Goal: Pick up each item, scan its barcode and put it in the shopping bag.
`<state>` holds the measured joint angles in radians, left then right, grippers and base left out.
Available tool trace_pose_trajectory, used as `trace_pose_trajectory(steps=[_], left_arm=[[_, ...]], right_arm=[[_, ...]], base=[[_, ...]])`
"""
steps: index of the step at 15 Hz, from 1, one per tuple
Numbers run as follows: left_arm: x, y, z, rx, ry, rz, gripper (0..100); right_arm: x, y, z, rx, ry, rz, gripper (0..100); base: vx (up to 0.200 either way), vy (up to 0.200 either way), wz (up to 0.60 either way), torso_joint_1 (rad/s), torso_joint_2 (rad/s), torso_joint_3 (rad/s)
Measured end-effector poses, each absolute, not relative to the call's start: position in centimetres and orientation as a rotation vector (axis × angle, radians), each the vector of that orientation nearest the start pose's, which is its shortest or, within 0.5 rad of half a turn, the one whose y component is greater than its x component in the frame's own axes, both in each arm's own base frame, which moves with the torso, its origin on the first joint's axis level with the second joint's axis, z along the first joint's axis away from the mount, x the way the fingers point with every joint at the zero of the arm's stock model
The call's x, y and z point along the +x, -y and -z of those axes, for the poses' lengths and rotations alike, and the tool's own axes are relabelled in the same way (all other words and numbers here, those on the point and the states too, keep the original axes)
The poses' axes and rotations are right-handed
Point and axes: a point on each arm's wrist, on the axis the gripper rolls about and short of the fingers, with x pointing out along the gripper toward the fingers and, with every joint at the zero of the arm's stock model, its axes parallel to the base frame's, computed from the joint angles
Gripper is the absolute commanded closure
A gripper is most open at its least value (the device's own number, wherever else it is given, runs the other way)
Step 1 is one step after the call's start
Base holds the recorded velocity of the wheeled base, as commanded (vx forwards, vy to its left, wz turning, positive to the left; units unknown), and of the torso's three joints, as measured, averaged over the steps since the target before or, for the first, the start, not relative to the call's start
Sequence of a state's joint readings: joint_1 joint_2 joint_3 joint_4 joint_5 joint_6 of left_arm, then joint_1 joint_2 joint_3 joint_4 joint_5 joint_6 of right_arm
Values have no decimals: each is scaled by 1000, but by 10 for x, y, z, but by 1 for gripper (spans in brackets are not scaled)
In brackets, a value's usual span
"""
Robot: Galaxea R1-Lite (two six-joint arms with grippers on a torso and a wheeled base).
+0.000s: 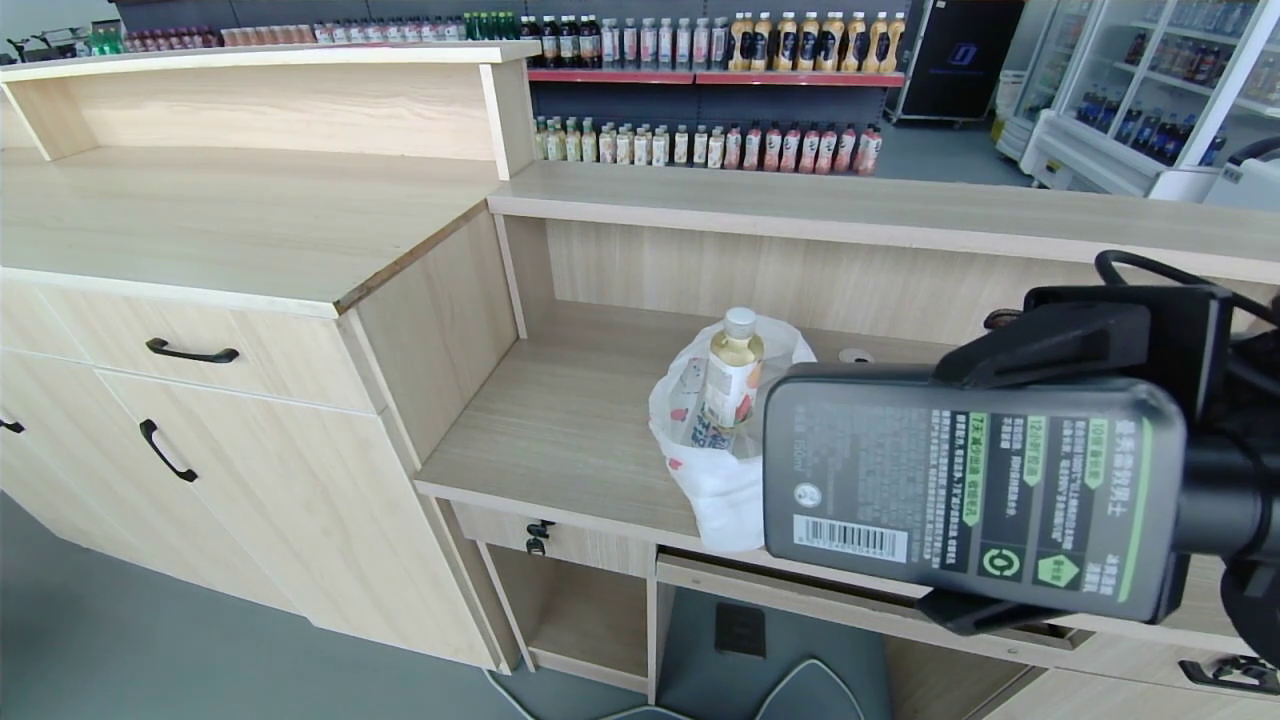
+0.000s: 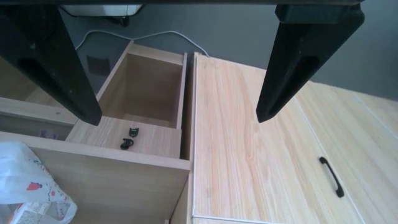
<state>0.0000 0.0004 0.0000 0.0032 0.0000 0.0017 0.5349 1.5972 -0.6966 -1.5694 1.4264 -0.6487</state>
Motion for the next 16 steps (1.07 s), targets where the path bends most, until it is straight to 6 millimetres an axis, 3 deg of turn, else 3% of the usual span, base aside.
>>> trace_pose_trajectory(steps=[16], left_arm=[[-23, 0, -75, 2, -3, 0, 0]], right_arm=[[186, -133, -267, -745, 1286, -1565, 100]], base=[[0, 0, 0, 0, 0, 0]])
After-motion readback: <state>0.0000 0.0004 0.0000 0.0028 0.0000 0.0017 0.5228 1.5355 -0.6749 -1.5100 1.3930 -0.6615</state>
